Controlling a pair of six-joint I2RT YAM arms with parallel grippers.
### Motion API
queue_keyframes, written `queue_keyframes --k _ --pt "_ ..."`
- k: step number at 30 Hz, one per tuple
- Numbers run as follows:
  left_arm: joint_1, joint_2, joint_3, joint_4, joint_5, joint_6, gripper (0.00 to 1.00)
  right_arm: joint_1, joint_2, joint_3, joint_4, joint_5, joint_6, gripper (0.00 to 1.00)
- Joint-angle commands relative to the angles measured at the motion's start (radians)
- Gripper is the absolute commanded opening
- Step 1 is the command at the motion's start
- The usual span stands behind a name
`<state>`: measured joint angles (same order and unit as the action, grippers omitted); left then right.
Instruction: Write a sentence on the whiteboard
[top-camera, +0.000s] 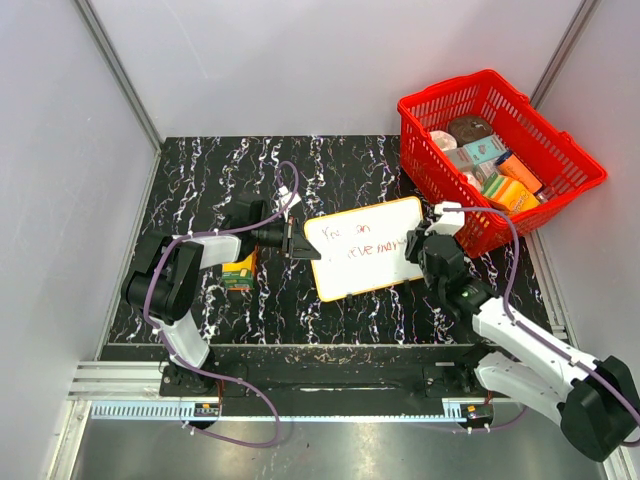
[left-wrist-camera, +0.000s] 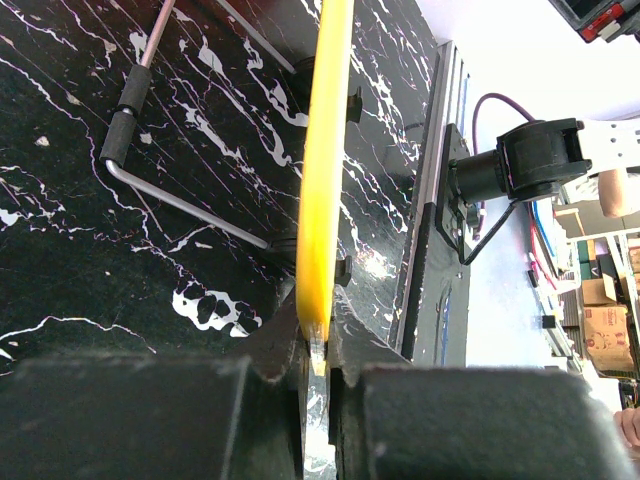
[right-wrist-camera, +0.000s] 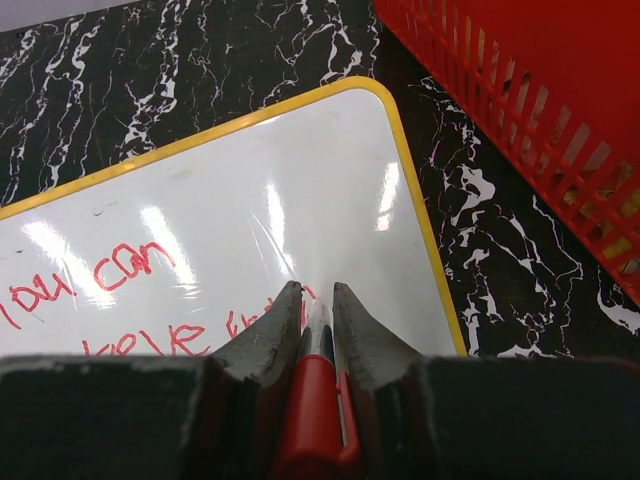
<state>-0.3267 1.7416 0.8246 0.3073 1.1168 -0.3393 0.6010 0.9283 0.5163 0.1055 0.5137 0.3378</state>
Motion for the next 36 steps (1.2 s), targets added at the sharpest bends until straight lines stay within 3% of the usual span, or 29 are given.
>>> queue_keyframes --k 1,36 --pt "-0.021 -0.030 0.018 -0.016 -0.003 0.043 0.00 -0.009 -0.055 -0.001 0.008 0.017 0.015 0.00" --pt "-0.023 -0.034 0.016 -0.019 -0.003 0.048 0.00 -0.013 0.010 0.002 0.019 0.057 0.010 0.00"
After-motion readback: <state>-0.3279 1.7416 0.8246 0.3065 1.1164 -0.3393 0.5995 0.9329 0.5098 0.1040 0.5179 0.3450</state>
